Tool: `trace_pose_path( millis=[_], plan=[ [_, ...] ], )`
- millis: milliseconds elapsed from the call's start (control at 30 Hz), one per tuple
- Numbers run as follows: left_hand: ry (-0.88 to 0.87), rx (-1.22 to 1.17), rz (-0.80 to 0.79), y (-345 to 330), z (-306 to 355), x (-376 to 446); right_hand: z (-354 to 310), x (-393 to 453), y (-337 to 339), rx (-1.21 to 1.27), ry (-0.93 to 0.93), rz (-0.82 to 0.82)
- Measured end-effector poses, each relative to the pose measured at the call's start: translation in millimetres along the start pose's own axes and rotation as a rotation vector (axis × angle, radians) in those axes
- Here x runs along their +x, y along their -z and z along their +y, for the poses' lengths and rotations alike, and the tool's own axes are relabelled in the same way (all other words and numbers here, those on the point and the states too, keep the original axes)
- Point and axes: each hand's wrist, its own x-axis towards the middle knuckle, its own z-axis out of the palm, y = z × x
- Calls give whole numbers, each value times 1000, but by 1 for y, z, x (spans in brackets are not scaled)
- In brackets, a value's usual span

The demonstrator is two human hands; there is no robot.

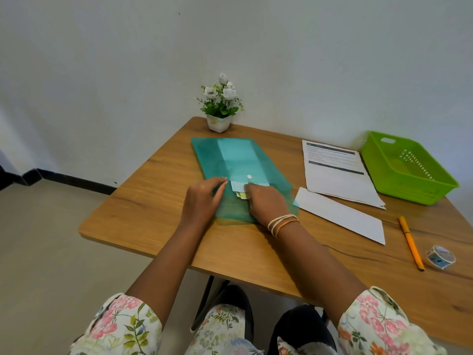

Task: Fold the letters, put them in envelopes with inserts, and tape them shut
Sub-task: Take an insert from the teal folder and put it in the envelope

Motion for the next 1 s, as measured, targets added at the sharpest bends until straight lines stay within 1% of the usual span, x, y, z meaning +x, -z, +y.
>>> trace_pose_path(
  millis=[67,167,233,367,467,533,633,767,833,1000],
  plan=[
    [3,20,-6,-1,0,0,-1,-2,0,-101,2,77],
    [18,44,-15,-3,0,0,2,-5,-3,-102,30,126],
    [27,48,-20,-4,-2,0,5,-7,0,-38,51,117],
    [29,53,-33,-4,-3,-1,8,-12,6,134,62,32],
    [31,61,-38,-5,-2,-1,10,-10,4,102,84,62],
    [37,68,-51,-5,-2,-1,9,-12,3,55,88,104],
    [49,77,-86,-6,-2,-1,9,-18,-4,96,61,200],
    [77,96,-136,-8,-2,0,10,-31,-10,279,0,348],
    [91,101,-152,-8,-2,1,11,-37,-10,362,-18,391],
    [98,108,-169,-7,-1,1,10,-48,-3,475,-14,475]
  ],
)
